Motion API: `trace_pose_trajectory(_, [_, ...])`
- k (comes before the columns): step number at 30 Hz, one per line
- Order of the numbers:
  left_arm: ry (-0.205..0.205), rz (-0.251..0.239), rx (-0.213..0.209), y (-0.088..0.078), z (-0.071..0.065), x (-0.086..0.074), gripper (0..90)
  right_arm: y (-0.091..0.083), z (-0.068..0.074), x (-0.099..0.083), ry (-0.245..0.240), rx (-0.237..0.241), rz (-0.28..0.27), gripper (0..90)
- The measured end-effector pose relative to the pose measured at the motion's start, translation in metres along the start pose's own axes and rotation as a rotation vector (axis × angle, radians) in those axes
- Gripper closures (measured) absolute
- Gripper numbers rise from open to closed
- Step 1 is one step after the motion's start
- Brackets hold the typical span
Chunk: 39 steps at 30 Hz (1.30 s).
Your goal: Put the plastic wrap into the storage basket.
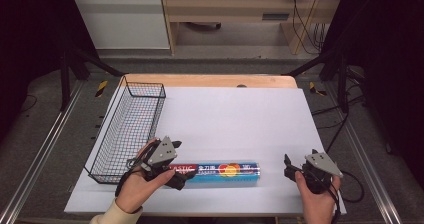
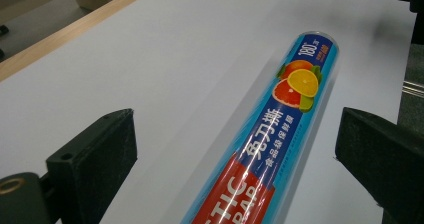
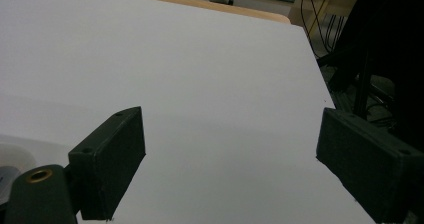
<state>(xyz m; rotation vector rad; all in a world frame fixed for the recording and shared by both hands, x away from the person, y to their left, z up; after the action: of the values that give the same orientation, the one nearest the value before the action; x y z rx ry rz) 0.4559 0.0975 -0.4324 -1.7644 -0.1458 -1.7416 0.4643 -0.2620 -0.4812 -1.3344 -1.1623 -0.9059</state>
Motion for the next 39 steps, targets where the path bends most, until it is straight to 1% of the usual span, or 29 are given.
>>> trace_pose_trajectory(1, [0.013, -0.012, -0.019, 0.001, -0.003, 0.001, 3.2, -0.001, 0.0, 0.0, 0.001, 0.003, -0.001, 12.4])
trace_pose_trajectory(2, [0.013, -0.012, -0.019, 0.001, -0.003, 0.001, 3.1, -0.001, 0.0, 0.0, 0.001, 0.003, -0.001, 12.4])
trace_pose_trajectory(6, [0.061, -0.008, -0.052, 0.003, -0.01, 0.002, 2.8, -0.002, -0.001, 0.0, 0.004, 0.005, -0.003, 12.2])
trace_pose_trajectory(12, [0.073, 0.009, -0.061, 0.008, -0.014, 0.001, 2.9, -0.008, -0.007, -0.004, 0.019, -0.012, -0.002, 12.2])
trace_pose_trajectory(13, [0.086, 0.026, -0.058, 0.008, -0.013, 0.0, 2.9, -0.008, -0.007, -0.004, 0.019, -0.012, -0.002, 12.2])
trace_pose_trajectory(16, [0.124, 0.056, -0.05, 0.009, -0.012, -0.001, 3.5, -0.01, -0.007, -0.005, 0.027, -0.008, -0.009, 12.2])
trace_pose_trajectory(17, [0.127, 0.057, -0.05, 0.01, -0.012, -0.001, 3.6, -0.011, -0.006, -0.006, 0.021, -0.003, -0.003, 12.2])
trace_pose_trajectory(18, [0.138, 0.061, -0.043, 0.012, -0.011, 0.0, 3.6, -0.012, -0.006, -0.006, 0.017, -0.002, -0.002, 12.2])
trace_pose_trajectory(19, [0.14, 0.068, -0.042, 0.015, -0.009, 0.002, 3.8, -0.013, -0.006, -0.008, 0.013, 0.003, 0.001, 12.2])
trace_pose_trajectory(20, [0.14, 0.068, -0.042, 0.015, -0.009, 0.002, 3.8, -0.013, -0.006, -0.008, 0.013, 0.003, 0.001, 12.2])
trace_pose_trajectory(21, [0.134, 0.074, -0.052, 0.018, -0.009, 0.003, 3.8, -0.015, -0.006, -0.008, 0.013, 0.003, 0.004, 12.2])
trace_pose_trajectory(23, [0.141, 0.093, -0.066, 0.024, -0.009, 0.004, 3.8, -0.017, -0.009, -0.012, 0.013, 0.008, 0.01, 12.2])
trace_pose_trajectory(24, [0.154, 0.112, -0.079, 0.028, -0.009, 0.005, 3.9, -0.018, -0.01, -0.013, 0.014, 0.008, 0.013, 12.2])
trace_pose_trajectory(26, [0.173, 0.137, -0.09, 0.033, -0.01, 0.006, 3.8, -0.02, -0.013, -0.017, 0.013, 0.018, 0.022, 12.1])
trace_pose_trajectory(28, [0.169, 0.153, -0.114, 0.037, -0.011, 0.007, 3.8, -0.021, -0.015, -0.019, 0.02, 0.029, 0.029, 11.7])
trace_pose_trajectory(29, [0.168, 0.165, -0.118, 0.039, -0.011, 0.007, 3.9, -0.022, -0.016, -0.019, 0.031, 0.024, 0.026, 11.6])
trace_pose_trajectory(30, [0.172, 0.174, -0.121, 0.04, -0.012, 0.007, 3.9, -0.022, -0.016, -0.019, 0.031, 0.024, 0.026, 11.6])
trace_pose_trajectory(31, [0.18, 0.189, -0.131, 0.043, -0.013, 0.007, 3.9, -0.02, -0.016, -0.02, 0.025, 0.022, 0.033, 11.0])
trace_pose_trajectory(32, [0.188, 0.203, -0.152, 0.045, -0.016, 0.007, 3.9, -0.019, -0.015, -0.02, 0.027, 0.022, 0.038, 10.5])
trace_pose_trajectory(33, [0.197, 0.203, -0.154, 0.046, -0.016, 0.007, 3.9, -0.019, -0.014, -0.021, 0.028, 0.022, 0.046, 9.8])
trace_pose_trajectory(34, [0.197, 0.203, -0.154, 0.046, -0.016, 0.007, 4.5, -0.018, -0.014, -0.021, 0.027, 0.022, 0.051, 9.4])
trace_pose_trajectory(35, [0.217, 0.211, -0.157, 0.047, -0.016, 0.006, 4.5, -0.018, -0.014, -0.021, 0.027, 0.022, 0.051, 9.4])
trace_pose_trajectory(36, [0.221, 0.224, -0.164, 0.047, -0.016, 0.005, 5.0, -0.018, -0.012, -0.022, 0.022, 0.024, 0.059, 8.9])
trace_pose_trajectory(39, [0.215, 0.224, -0.167, 0.048, -0.014, 0.004, 5.0, -0.018, -0.011, -0.022, 0.019, 0.022, 0.063, 8.6])
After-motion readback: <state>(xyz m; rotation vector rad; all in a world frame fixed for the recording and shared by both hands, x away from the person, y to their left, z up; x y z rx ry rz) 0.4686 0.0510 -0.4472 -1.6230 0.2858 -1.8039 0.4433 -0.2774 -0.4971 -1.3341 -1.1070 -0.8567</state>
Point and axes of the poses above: each handheld gripper's, and its own axes: y roughly forward along the jaws, x roughly out of its top, z roughly to its left, the point moved 8 cm from there along y, roughly forward along the jaws, and after that the axes turned 11 degrees about -z, right-handed, at the moved point
